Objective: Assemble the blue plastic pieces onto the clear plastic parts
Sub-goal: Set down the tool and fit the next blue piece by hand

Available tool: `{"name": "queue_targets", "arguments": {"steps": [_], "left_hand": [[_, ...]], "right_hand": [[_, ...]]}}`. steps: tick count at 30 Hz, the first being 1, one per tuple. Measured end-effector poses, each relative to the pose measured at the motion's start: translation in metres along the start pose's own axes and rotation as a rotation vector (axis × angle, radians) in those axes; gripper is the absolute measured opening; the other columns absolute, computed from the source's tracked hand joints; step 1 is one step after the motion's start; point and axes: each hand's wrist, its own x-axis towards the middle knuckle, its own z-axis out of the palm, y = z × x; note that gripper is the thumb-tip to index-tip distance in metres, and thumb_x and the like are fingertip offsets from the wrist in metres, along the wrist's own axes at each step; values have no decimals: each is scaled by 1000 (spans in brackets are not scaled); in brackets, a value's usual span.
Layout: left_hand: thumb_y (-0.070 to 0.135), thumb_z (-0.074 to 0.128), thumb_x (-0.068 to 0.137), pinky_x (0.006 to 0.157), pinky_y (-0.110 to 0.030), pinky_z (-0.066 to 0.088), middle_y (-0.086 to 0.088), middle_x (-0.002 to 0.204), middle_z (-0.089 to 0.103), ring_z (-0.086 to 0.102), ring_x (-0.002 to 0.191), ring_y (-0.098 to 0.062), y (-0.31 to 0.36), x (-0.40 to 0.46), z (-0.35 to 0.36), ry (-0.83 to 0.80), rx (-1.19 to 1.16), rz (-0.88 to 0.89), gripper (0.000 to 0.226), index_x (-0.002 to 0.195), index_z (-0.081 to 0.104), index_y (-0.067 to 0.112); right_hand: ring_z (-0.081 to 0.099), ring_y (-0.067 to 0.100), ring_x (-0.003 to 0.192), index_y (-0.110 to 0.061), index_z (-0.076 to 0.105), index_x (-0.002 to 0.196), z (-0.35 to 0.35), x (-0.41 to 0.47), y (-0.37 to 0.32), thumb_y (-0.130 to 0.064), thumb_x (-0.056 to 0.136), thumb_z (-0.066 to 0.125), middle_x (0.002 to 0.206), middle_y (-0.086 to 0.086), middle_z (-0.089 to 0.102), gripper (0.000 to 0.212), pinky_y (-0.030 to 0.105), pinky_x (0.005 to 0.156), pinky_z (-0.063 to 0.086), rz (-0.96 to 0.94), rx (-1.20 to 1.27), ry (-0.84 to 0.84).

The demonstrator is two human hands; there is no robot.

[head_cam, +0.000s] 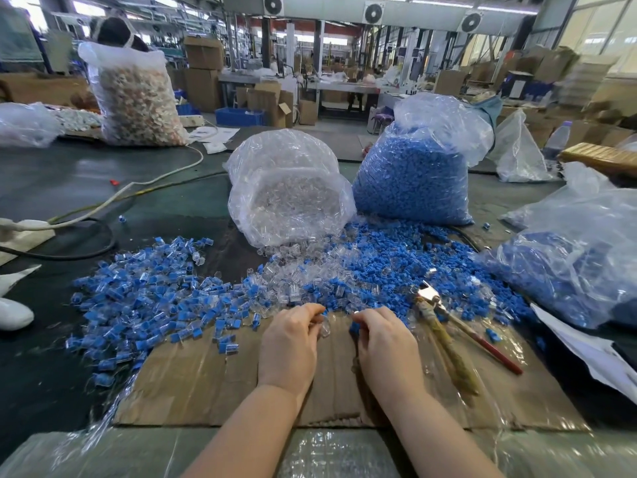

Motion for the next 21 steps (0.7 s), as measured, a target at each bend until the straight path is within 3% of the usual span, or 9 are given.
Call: {"name": "queue_targets", "arguments": {"steps": [5,10,15,21], "left_hand": [[19,63,86,71,-12,42,7,98,69,58,84,-3,3,-3,-3,20,29,11,27,112,65,25],[18,64,85,76,-8,43,6,98,70,62,83,-3,4,-3,-5,-24,-43,73,25,110,66,20],[14,69,81,67,1,41,5,87,71,60,74,0,4,-1,-7,-16,-147,53,19,99,71,16],[6,70,79,77,-3,45,13,89,65,61,80,2,3,-2,-7,-81,-226,25,33,109,67,19]], "right_hand": [[55,22,90,-13,67,99,1,-4,1,-6,86,56,92,2,61,19,25,75,35,17,21,16],[51,20,89,-13,64,91,1,-3,3,-15,92,53,91,1,58,11,26,75,34,59,91,54],[53,15,85,-15,60,88,-3,-3,3,-11,91,54,82,-8,56,7,21,71,33,117,217,109],[55,16,84,-11,64,91,-5,-4,2,-8,91,54,84,-5,61,10,22,73,37,87,260,149]]}}
